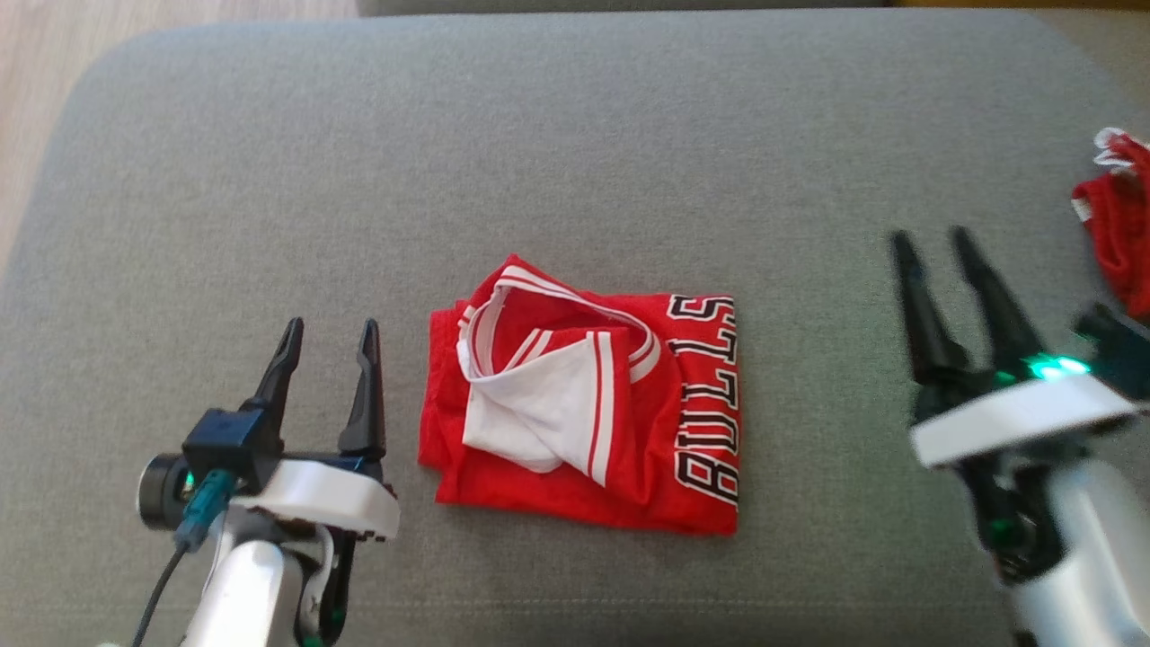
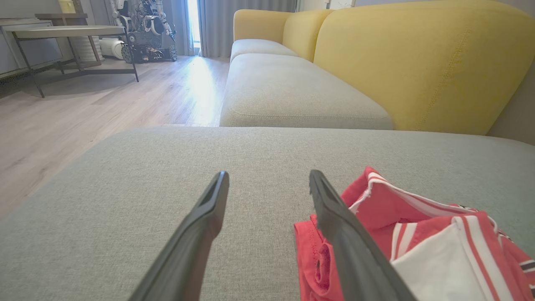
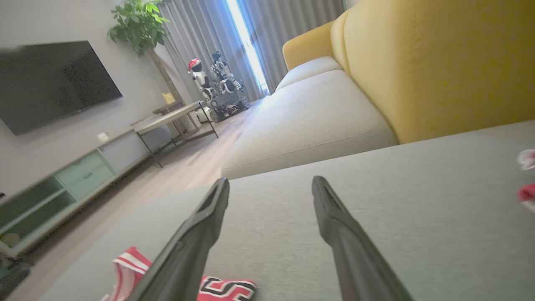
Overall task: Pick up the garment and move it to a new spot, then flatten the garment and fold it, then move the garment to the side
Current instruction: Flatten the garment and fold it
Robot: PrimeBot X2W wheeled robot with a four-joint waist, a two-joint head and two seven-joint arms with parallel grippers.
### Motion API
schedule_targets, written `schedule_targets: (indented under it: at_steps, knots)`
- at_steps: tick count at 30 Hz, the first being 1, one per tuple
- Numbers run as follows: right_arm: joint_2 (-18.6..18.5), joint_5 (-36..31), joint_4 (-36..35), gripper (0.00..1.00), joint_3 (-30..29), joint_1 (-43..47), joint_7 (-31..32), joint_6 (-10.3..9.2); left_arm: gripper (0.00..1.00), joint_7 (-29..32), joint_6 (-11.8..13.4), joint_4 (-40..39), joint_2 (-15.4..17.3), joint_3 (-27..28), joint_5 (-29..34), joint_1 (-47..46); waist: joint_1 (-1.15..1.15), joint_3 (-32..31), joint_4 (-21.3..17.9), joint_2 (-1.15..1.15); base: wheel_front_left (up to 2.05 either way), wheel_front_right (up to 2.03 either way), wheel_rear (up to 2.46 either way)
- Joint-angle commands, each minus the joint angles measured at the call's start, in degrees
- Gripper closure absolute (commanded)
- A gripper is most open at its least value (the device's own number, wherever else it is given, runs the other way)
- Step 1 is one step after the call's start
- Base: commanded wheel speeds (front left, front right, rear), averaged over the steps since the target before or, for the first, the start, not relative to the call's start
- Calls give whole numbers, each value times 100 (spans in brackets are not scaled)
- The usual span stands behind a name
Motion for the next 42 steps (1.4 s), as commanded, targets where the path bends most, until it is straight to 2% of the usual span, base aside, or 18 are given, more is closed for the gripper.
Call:
schedule_targets:
  at_steps: [1,2,5,14,36,37,38,39,42]
  knots:
    - [-90,-329,-405,0,-259,181,97,-5,0,-68,50,-244,160,228,8,-73,0,-91,-64,0,0,0,0]
    - [-67,-613,-575,0,-572,438,221,-5,0,-58,67,-249,201,244,1,10,0,-201,-93,0,0,0,0]
    - [-47,-1046,-928,0,-826,759,387,-5,0,-4,94,-294,257,265,-21,163,0,-332,-141,0,0,0,0]
    - [66,-1718,-1551,0,-1026,1233,601,-5,0,173,121,-481,375,246,-43,382,0,-472,-161,0,0,0,0]
    - [184,-1817,-1409,0,-1043,1345,679,-5,0,260,147,-584,445,104,-104,402,0,-391,-89,0,0,0,0]
    - [193,-1807,-1373,51,-1028,1345,706,-5,0,258,149,-584,445,98,-105,394,0,-382,-84,0,0,0,0]
    - [196,-1813,-1337,96,-1011,1339,728,-5,0,256,150,-585,445,90,-106,384,0,-369,-76,0,0,0,0]
    - [205,-1811,-1306,100,-986,1328,737,-5,0,254,149,-586,445,79,-105,367,0,-349,-62,0,0,0,0]
    - [211,-1780,-1181,100,-747,1266,781,-5,0,243,139,-584,438,42,-101,296,0,-282,-6,0,0,0,0]
